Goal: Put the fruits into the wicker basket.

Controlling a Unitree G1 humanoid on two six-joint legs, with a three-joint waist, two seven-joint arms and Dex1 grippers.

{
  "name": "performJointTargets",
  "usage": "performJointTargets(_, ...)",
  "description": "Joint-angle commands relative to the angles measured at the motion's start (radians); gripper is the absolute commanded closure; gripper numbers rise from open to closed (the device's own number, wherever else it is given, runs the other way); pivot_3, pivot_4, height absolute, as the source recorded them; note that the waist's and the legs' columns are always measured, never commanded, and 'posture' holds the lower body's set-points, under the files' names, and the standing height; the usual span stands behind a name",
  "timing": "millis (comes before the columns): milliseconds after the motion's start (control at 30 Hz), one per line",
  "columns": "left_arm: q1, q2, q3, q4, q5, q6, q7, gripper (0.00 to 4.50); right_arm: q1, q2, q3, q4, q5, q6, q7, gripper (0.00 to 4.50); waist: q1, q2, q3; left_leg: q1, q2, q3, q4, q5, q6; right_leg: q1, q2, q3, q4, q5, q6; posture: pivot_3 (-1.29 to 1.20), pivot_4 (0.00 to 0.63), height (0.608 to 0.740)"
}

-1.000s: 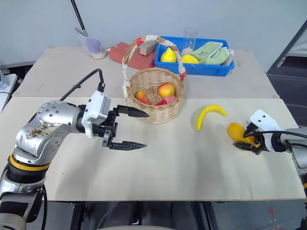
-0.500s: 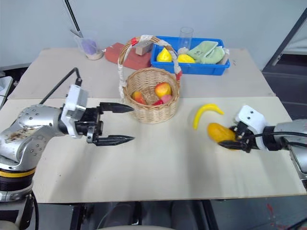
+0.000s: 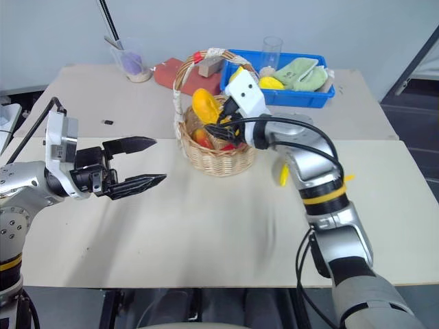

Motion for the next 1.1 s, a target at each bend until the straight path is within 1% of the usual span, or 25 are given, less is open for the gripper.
performJointTargets(33,-0.005,0.008,0.019,-0.039,-0.012,-0.014,0.017,0.00,-0.034,0.009,-0.047,0.019,-0.015,-0.061,-0.017,0.18,-0.002,0.000,0.000,-0.001,0.000,0.000,0.000,0.000,-0.001,0.000,0.000,0.000,0.000,0.000,0.000,0.00,0.150,0.740)
performJointTargets(67,-0.004,0.008,0.016,-0.040,-0.010,-0.015,0.019,0.00,-0.030,0.009,-0.050,0.007,-0.011,-0.058,-0.011,0.08,-0.004,0.000,0.000,-0.001,0.000,0.000,0.000,0.000,-0.001,-0.001,0.000,0.000,0.000,0.000,0.000,0.00,0.150,0.740)
performJointTargets(167,-0.003,0.008,0.006,-0.038,0.003,-0.024,0.021,0.00,0.005,-0.014,-0.061,-0.092,0.017,-0.014,0.025,0.08,-0.011,0.000,0.000,-0.001,0.000,0.000,0.000,0.000,0.000,-0.001,0.000,0.000,0.000,0.000,0.000,0.00,0.150,0.740)
performJointTargets(300,-0.008,0.008,-0.006,-0.033,0.013,-0.032,0.021,0.00,0.090,-0.093,-0.081,-0.293,0.070,0.073,0.089,0.08,-0.013,0.000,0.000,-0.001,0.001,-0.001,0.000,0.000,0.000,-0.001,0.000,0.000,0.000,0.000,0.000,0.00,0.150,0.740)
performJointTargets(367,-0.007,0.014,-0.016,-0.036,0.015,-0.038,0.009,0.00,0.177,-0.165,-0.117,-0.435,0.120,0.132,0.124,0.08,-0.011,0.000,0.000,-0.002,0.000,-0.002,0.000,0.000,0.001,-0.001,0.000,-0.001,0.000,0.000,0.000,0.00,0.150,0.740)
performJointTargets(433,-0.004,0.020,-0.021,-0.038,0.014,-0.041,-0.003,0.00,0.242,-0.212,-0.149,-0.529,0.157,0.174,0.136,0.08,-0.004,0.000,0.000,-0.003,0.000,-0.002,0.000,-0.001,0.001,0.000,0.000,-0.001,-0.001,0.000,0.000,0.00,0.150,0.740)
performJointTargets(500,0.002,0.028,-0.041,-0.038,0.021,-0.050,-0.033,0.00,0.346,-0.231,-0.238,-0.641,0.230,0.221,0.119,0.08,-0.005,0.000,0.000,-0.003,0.000,-0.002,0.000,-0.001,0.002,0.000,0.000,-0.001,-0.002,0.000,0.000,0.00,0.150,0.740)
performJointTargets(600,-0.010,0.027,-0.075,-0.030,0.039,-0.068,-0.061,0.00,0.490,-0.271,-0.293,-0.722,0.204,0.200,0.077,0.08,-0.005,0.000,0.000,-0.002,0.000,-0.002,0.000,-0.001,0.002,0.000,0.000,-0.001,-0.002,0.000,0.000,0.00,0.150,0.740)
performJointTargets(700,-0.019,0.027,-0.095,-0.028,0.049,-0.078,-0.077,0.00,0.575,-0.271,-0.329,-0.735,0.171,0.180,0.005,0.08,-0.007,0.000,0.000,-0.002,0.000,-0.002,0.000,-0.001,0.002,0.001,0.000,0.000,-0.003,0.000,0.000,0.00,0.150,0.740)
performJointTargets(833,-0.021,0.033,-0.121,-0.023,0.075,-0.097,-0.099,0.00,0.662,-0.218,-0.342,-0.639,0.065,0.142,-0.158,0.08,-0.012,0.000,0.000,0.000,0.000,-0.001,0.000,-0.001,0.002,0.001,0.001,0.001,-0.003,0.000,0.000,0.00,0.150,0.740)
performJointTargets(1000,-0.033,0.030,-0.139,-0.019,0.085,-0.111,-0.130,0.00,0.621,-0.134,-0.273,-0.496,-0.002,0.130,-0.250,0.08,-0.017,0.000,0.000,0.000,0.000,-0.001,0.000,-0.001,0.001,0.000,0.001,0.002,-0.003,0.000,0.000,0.00,0.150,0.740)
performJointTargets(1100,-0.039,0.026,-0.145,-0.021,0.084,-0.122,-0.144,0.00,0.570,-0.074,-0.266,-0.398,-0.034,0.141,-0.325,0.08,-0.015,0.000,0.000,0.000,0.000,-0.001,0.000,-0.001,0.001,0.000,0.001,0.002,-0.003,0.000,0.000,0.00,0.150,0.740)
